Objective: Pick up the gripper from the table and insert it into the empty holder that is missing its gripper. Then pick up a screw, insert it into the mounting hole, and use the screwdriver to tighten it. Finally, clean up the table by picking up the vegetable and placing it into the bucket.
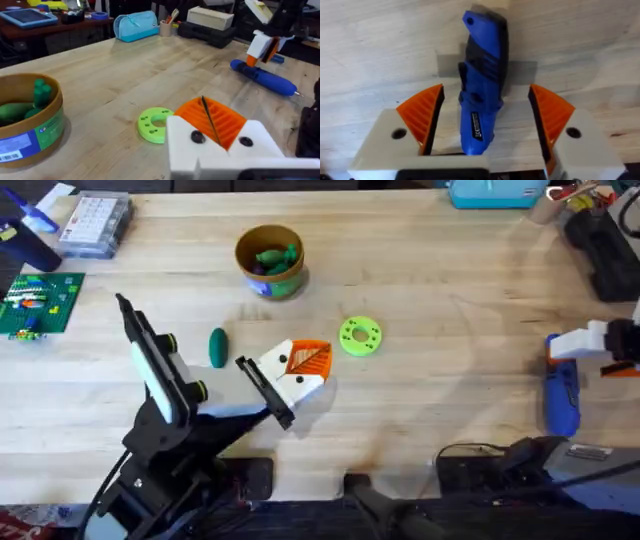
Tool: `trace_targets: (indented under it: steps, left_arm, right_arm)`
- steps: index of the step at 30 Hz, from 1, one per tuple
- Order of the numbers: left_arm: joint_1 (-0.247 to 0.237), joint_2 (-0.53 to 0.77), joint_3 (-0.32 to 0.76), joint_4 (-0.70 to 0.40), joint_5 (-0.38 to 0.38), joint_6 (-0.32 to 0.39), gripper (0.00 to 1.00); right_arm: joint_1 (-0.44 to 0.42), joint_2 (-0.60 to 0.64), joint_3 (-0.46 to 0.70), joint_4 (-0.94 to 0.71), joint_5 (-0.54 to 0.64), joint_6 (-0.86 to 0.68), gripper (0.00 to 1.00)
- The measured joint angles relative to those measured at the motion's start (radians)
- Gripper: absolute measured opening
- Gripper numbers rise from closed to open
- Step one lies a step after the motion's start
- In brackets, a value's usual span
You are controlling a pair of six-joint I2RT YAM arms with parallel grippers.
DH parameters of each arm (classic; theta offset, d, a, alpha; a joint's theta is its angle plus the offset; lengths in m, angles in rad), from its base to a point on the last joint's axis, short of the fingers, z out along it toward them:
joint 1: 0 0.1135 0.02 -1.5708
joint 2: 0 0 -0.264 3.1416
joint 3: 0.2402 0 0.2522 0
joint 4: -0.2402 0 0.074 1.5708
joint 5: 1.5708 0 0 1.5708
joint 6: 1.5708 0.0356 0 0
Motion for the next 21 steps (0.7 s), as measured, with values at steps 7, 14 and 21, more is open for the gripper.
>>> trace_targets:
  steps: [7, 14, 21]
  left_arm:
    - [0.000, 0.000, 0.000, 0.000, 0.000, 0.000, 0.013]
    - [0.000, 0.000, 0.000, 0.000, 0.000, 0.000, 0.013]
    - [0.000, 0.000, 0.000, 0.000, -0.014, 0.000, 0.013]
  right_arm:
    - [0.029, 0.017, -0.039, 0.082, -0.025, -0.004, 0.994]
    - [0.034, 0.088, -0.043, 0.077, -0.031, -0.005, 0.994]
    - [0.034, 0.131, -0.045, 0.089, -0.026, -0.005, 0.994]
